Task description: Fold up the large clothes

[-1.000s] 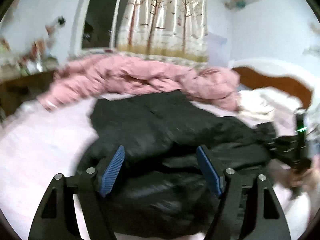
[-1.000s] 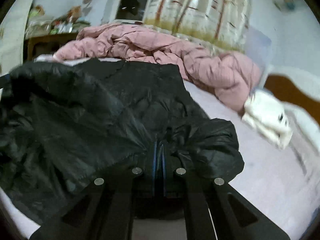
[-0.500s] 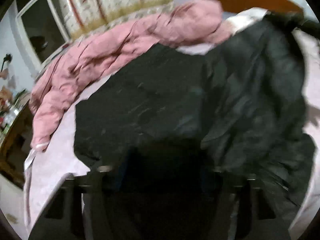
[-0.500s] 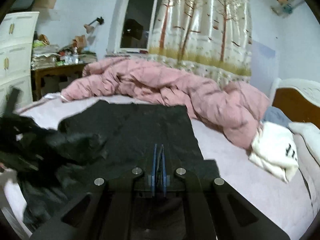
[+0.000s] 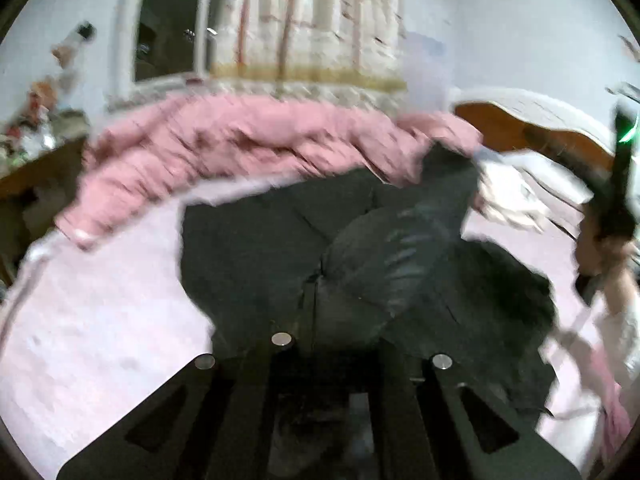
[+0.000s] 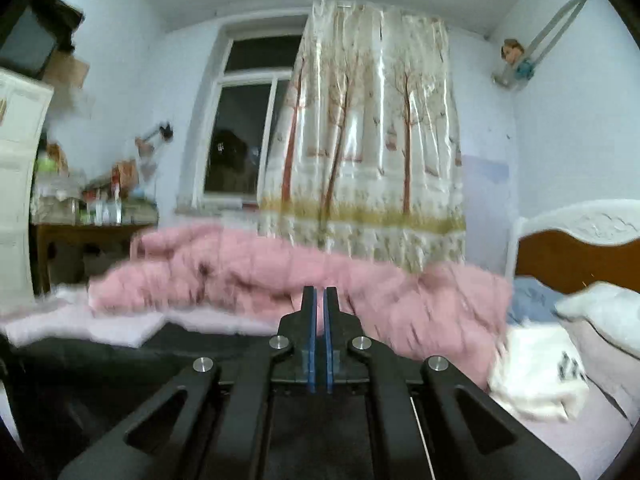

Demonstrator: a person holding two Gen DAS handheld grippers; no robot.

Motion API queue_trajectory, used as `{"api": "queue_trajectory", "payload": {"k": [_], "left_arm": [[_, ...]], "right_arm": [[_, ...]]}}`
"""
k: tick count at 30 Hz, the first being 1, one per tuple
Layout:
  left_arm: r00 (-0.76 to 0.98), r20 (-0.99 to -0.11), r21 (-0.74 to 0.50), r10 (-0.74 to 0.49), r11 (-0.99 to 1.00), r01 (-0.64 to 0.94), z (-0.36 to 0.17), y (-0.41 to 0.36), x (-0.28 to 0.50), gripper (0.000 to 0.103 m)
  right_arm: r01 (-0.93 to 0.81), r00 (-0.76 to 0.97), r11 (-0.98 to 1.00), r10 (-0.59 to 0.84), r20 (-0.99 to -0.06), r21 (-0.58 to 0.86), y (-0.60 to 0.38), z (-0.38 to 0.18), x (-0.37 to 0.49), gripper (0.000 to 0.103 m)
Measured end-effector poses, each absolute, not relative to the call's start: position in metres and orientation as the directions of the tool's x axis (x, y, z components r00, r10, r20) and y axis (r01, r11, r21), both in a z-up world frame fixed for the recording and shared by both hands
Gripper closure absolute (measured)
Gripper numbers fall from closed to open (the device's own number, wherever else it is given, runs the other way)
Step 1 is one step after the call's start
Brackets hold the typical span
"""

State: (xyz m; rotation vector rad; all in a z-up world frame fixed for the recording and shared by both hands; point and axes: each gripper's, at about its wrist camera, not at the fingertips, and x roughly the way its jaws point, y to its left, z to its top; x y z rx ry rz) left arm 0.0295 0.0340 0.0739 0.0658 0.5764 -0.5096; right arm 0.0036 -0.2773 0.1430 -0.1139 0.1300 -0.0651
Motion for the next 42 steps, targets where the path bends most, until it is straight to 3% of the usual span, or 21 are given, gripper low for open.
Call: {"api": "queue_trajectory", "payload": {"k": [4, 6, 8, 10, 11, 12, 16, 21, 23, 24, 25, 26, 28, 30, 33, 34, 36, 37, 38, 40, 42], "left_arm": [[0.638, -0.627, -0.006, -0.447, 0.822, 0.569, 0.028, 0.01, -0.002, 0.099], [0.646, -0.639, 0.03, -0.418, 0.825, 0.564, 0.013, 0.0, -0.012, 0.099], [0.646, -0.644, 0.029, -0.41, 0.83, 0.557, 0.005, -0.003, -0.017, 0.098], [0.64, -0.649, 0.023, -0.411, 0.831, 0.556, 0.001, -0.002, -0.02, 0.098], [0.639, -0.652, 0.018, -0.409, 0.834, 0.552, -0.001, -0.001, -0.023, 0.098], [0.636, -0.654, 0.01, -0.41, 0.836, 0.549, -0.003, 0.001, -0.023, 0.098], [0.625, -0.664, -0.027, -0.412, 0.848, 0.53, -0.012, 0.009, -0.017, 0.098], [0.629, -0.656, -0.028, -0.417, 0.846, 0.532, -0.016, 0.012, -0.017, 0.098], [0.633, -0.652, -0.02, -0.417, 0.844, 0.536, -0.017, 0.012, -0.019, 0.098], [0.633, -0.652, -0.02, -0.418, 0.844, 0.537, -0.017, 0.012, -0.018, 0.098], [0.63, -0.653, -0.021, -0.42, 0.842, 0.539, -0.017, 0.012, -0.018, 0.098], [0.631, -0.653, -0.017, -0.419, 0.841, 0.541, -0.017, 0.012, -0.018, 0.098], [0.644, -0.648, 0.002, -0.407, 0.844, 0.536, -0.017, 0.011, -0.017, 0.096], [0.671, -0.633, 0.025, -0.386, 0.856, 0.517, -0.016, 0.012, -0.018, 0.093], [0.718, -0.59, 0.053, -0.37, 0.869, 0.491, -0.012, 0.008, -0.023, 0.091], [0.722, -0.587, 0.051, -0.366, 0.873, 0.484, -0.01, 0.006, -0.023, 0.091], [0.713, -0.594, 0.039, -0.372, 0.873, 0.487, -0.009, 0.001, -0.023, 0.087], [0.704, -0.597, 0.03, -0.384, 0.867, 0.498, -0.011, 0.0, -0.024, 0.079], [0.691, -0.605, 0.023, -0.395, 0.859, 0.511, -0.012, 0.0, -0.024, 0.064], [0.617, -0.63, -0.028, -0.472, 0.808, 0.589, -0.018, 0.0, -0.031, 0.046], [0.545, -0.615, -0.109, -0.57, 0.746, 0.657, -0.013, 0.006, -0.042, 0.044]], "right_arm": [[0.02, 0.878, 0.995, -0.064, -0.474, -0.099, -0.305, 0.052, 0.001, 0.101], [0.01, 0.821, 0.998, -0.048, -0.569, -0.069, -0.314, 0.027, 0.0, 0.101], [0.005, 0.802, 0.999, -0.031, -0.597, -0.045, -0.317, 0.025, 0.004, 0.099], [-0.011, 0.801, 1.0, 0.004, -0.599, -0.007, -0.317, 0.035, 0.012, 0.081], [-0.035, 0.793, 0.999, 0.039, -0.609, 0.019, -0.314, 0.041, 0.022, 0.053], [-0.054, 0.788, 0.998, 0.069, -0.612, 0.043, -0.311, 0.047, 0.031, 0.039], [-0.085, 0.724, 0.996, 0.083, -0.684, 0.031, -0.293, 0.052, 0.084, 0.04], [0.087, 0.511, 0.941, 0.239, -0.826, 0.326, -0.31, 0.016, 0.18, 0.04], [0.156, 0.495, 0.935, 0.204, -0.844, 0.318, -0.315, 0.002, 0.203, 0.04], [0.156, 0.483, 0.942, 0.191, -0.855, 0.298, -0.314, -0.004, 0.212, 0.044], [0.127, 0.454, 0.949, 0.204, -0.867, 0.29, -0.31, -0.01, 0.224, 0.061], [0.096, 0.413, 0.953, 0.225, -0.882, 0.288, -0.305, -0.016, 0.231, 0.097], [0.094, 0.425, 0.955, 0.218, -0.879, 0.282, -0.303, -0.012, 0.231, 0.1], [0.057, 0.667, 0.972, 0.131, -0.733, 0.226, -0.305, 0.043, 0.194, 0.101], [0.078, 0.965, 0.995, -0.092, -0.244, -0.067, -0.303, 0.131, 0.084, 0.101], [0.098, 0.978, 0.992, -0.111, -0.179, -0.082, -0.309, 0.145, 0.057, 0.101], [0.111, 0.962, 0.993, -0.116, -0.247, -0.032, -0.328, 0.145, 0.041, 0.101], [0.158, 0.93, 0.985, -0.171, -0.327, -0.066, -0.336, 0.131, 0.043, 0.101], [0.187, 0.904, 0.977, -0.21, -0.373, -0.098, -0.342, 0.118, 0.044, 0.101], [0.245, 0.815, 0.958, -0.286, -0.505, -0.147, -0.369, 0.071, 0.048, 0.101], [0.295, 0.723, 0.951, -0.288, -0.627, -0.097, -0.401, 0.032, 0.05, 0.101]]}}
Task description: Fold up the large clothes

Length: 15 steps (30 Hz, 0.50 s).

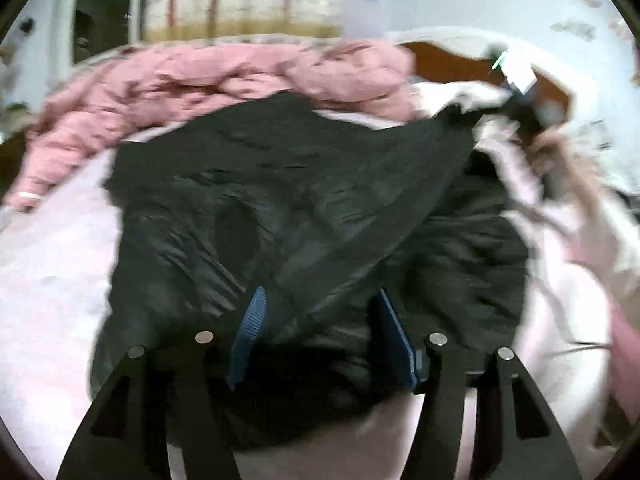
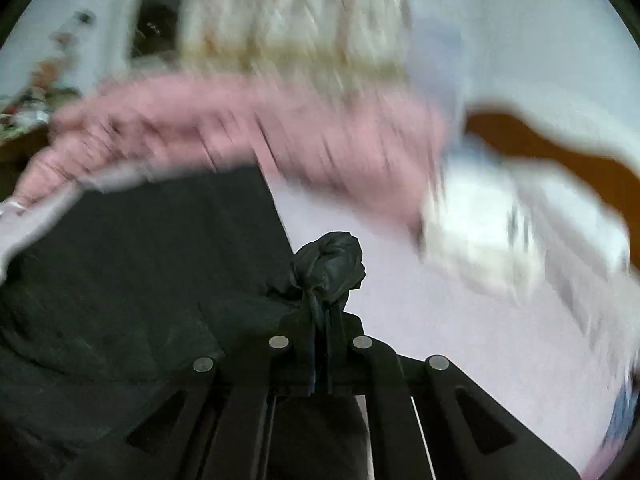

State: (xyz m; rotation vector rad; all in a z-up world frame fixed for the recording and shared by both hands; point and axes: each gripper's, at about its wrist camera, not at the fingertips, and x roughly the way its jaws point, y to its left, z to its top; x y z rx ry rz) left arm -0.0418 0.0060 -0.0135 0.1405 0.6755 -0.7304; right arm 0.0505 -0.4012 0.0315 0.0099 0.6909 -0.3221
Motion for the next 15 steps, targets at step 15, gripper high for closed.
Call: {"api": "queue_trajectory", "payload": {"k": [15], "left_arm": [[0.586, -0.771, -0.077, -0.25, 0.95, 0.303, 0.027, 0.021, 0.096, 0.024]], "right_arm": [[0.245, 0.705, 0.966, -0.118, -0.699, 0.083, -0.418, -0.02, 0.018, 0.094]]}}
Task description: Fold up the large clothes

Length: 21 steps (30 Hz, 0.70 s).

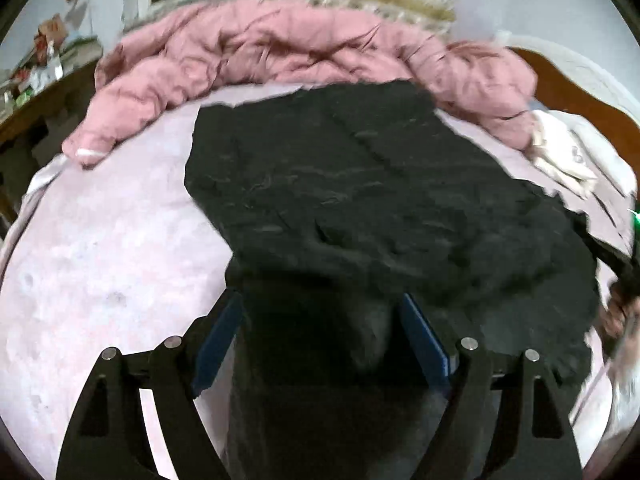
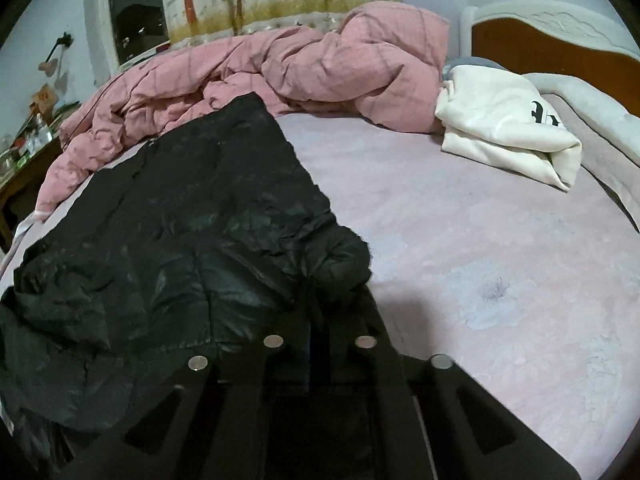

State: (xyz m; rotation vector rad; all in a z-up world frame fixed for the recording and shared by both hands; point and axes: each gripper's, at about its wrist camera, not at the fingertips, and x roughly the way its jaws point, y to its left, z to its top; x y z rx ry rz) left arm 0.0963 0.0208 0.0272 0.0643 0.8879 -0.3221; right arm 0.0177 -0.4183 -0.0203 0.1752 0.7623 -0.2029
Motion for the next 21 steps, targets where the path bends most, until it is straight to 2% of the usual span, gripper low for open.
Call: {"api": "queue_trajectory", "payload": {"k": [3, 6, 7, 8, 9, 11, 12, 16, 19, 21], "left_arm": [[0.501, -0.806, -0.12, -0.314, 0.916, 0.382, 0.021, 0.011, 0.116, 0.024], [0.328, -0.831, -0.289, -0.449, 0.852, 0.436, 0.011, 0.006, 0.129, 0.024], [0.308, -0.833, -0.314, -0.46, 0.85, 0.422, 0.007, 0.008, 0.133, 0.03], [0.329, -0.836, -0.3, -0.44, 0.867, 0.398, 0.007, 0.009, 0.134, 0.047], [0.356, -0.843, -0.268, -0.403, 0.889, 0.371, 0.007, 0.011, 0.137, 0.057], [0.374, -0.832, -0.284, -0.41, 0.893, 0.349, 0.01, 0.013, 0.139, 0.098], [0.375, -0.818, -0.312, -0.436, 0.884, 0.349, 0.012, 0.015, 0.14, 0.102], [0.483, -0.742, -0.32, -0.465, 0.878, 0.355, 0.037, 0.027, 0.136, 0.102], [0.566, -0.645, -0.356, -0.514, 0.857, 0.372, 0.065, 0.039, 0.124, 0.102], [0.601, -0.614, -0.352, -0.512, 0.859, 0.372, 0.075, 0.042, 0.128, 0.102]], "right_arm": [[0.24, 0.709, 0.966, -0.109, -0.697, 0.092, -0.42, -0.022, 0.013, 0.094], [0.236, 0.711, 0.965, -0.093, -0.697, 0.112, -0.423, -0.022, 0.011, 0.094], [0.235, 0.711, 0.966, -0.095, -0.697, 0.108, -0.422, -0.022, 0.011, 0.094], [0.234, 0.711, 0.967, -0.099, -0.696, 0.102, -0.422, -0.022, 0.011, 0.094], [0.233, 0.712, 0.967, -0.1, -0.695, 0.099, -0.422, -0.022, 0.011, 0.094], [0.227, 0.714, 0.969, -0.1, -0.693, 0.093, -0.421, -0.022, 0.011, 0.094], [0.224, 0.715, 0.971, -0.105, -0.691, 0.084, -0.42, -0.021, 0.01, 0.094], [0.249, 0.73, 0.968, -0.158, -0.665, 0.043, -0.417, -0.016, 0.005, 0.094], [0.288, 0.784, 0.956, -0.199, -0.588, 0.062, -0.418, -0.002, -0.011, 0.094], [0.299, 0.818, 0.951, -0.217, -0.533, 0.072, -0.415, 0.009, -0.019, 0.094]]}}
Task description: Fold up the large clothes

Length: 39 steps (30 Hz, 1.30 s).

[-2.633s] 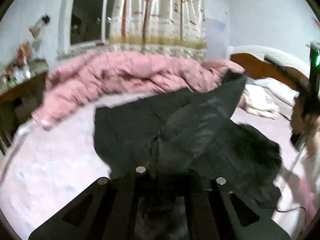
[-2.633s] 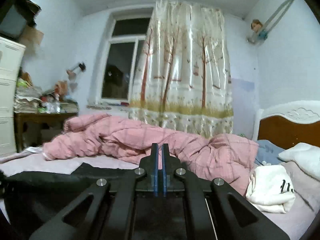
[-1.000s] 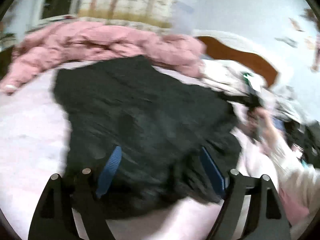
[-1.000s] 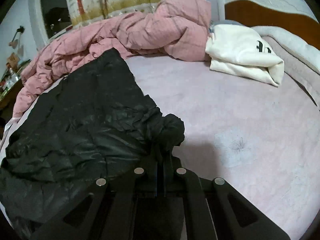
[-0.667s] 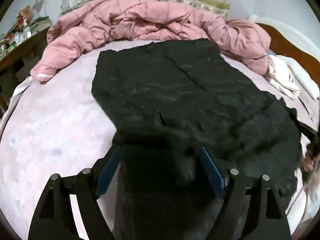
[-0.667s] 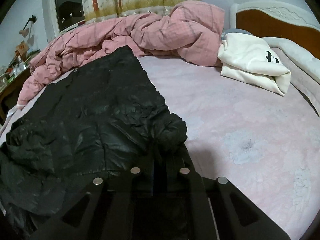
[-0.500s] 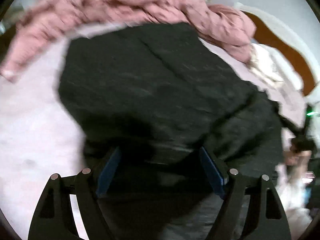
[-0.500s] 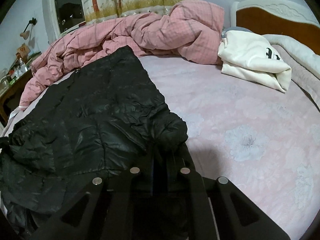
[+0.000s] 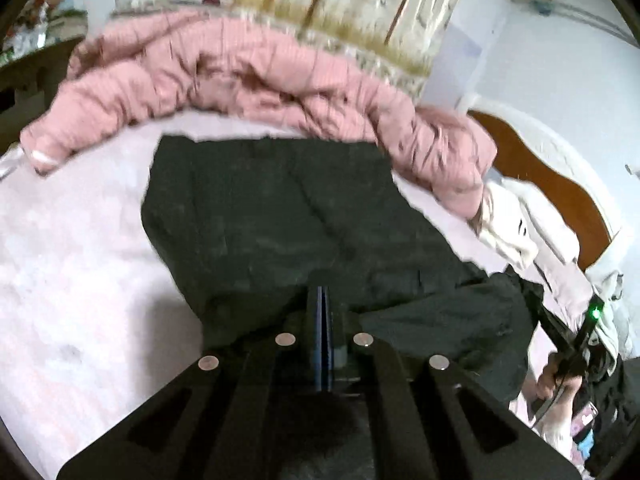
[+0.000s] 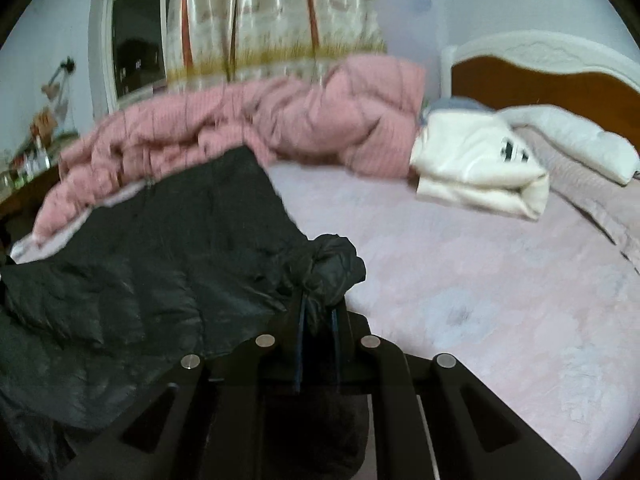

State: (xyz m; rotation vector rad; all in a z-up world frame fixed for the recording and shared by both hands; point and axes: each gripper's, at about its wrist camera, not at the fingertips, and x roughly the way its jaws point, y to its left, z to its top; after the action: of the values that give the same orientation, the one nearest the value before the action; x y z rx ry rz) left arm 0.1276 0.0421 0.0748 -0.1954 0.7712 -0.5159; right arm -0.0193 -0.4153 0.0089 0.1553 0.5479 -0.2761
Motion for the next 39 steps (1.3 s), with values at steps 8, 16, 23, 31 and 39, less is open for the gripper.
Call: {"api": "queue_trajectory", "payload": {"k": [8, 16, 23, 31, 39], "left_arm": [[0.671, -0.666, -0.164, -0.324, 0.942, 0.292, 0.052, 0.007, 0.178, 0.102], [0.607, -0.779, -0.002, -0.157, 0.969, 0.248, -0.033, -0.01, 0.198, 0.1], [0.739, -0.632, 0.002, -0.234, 0.953, 0.303, 0.026, 0.002, 0.129, 0.055], [0.627, -0.771, 0.044, -0.109, 0.974, 0.224, 0.001, 0.025, 0.079, 0.064], [0.646, -0.745, -0.068, -0.164, 0.983, 0.172, -0.032, 0.059, 0.053, 0.061]], "right_arm": [[0.321, 0.785, 0.939, -0.336, -0.521, -0.123, -0.386, 0.003, -0.009, 0.094], [0.308, 0.7, 0.951, -0.244, -0.671, -0.024, -0.415, -0.025, 0.011, 0.094], [0.355, 0.744, 0.932, -0.232, -0.627, 0.077, -0.433, -0.016, -0.005, 0.049], [0.186, 0.855, 0.975, -0.098, -0.509, 0.124, -0.422, 0.021, -0.012, 0.043], [0.375, 0.605, 0.921, -0.327, -0.726, -0.103, -0.424, -0.029, 0.053, 0.047]]}}
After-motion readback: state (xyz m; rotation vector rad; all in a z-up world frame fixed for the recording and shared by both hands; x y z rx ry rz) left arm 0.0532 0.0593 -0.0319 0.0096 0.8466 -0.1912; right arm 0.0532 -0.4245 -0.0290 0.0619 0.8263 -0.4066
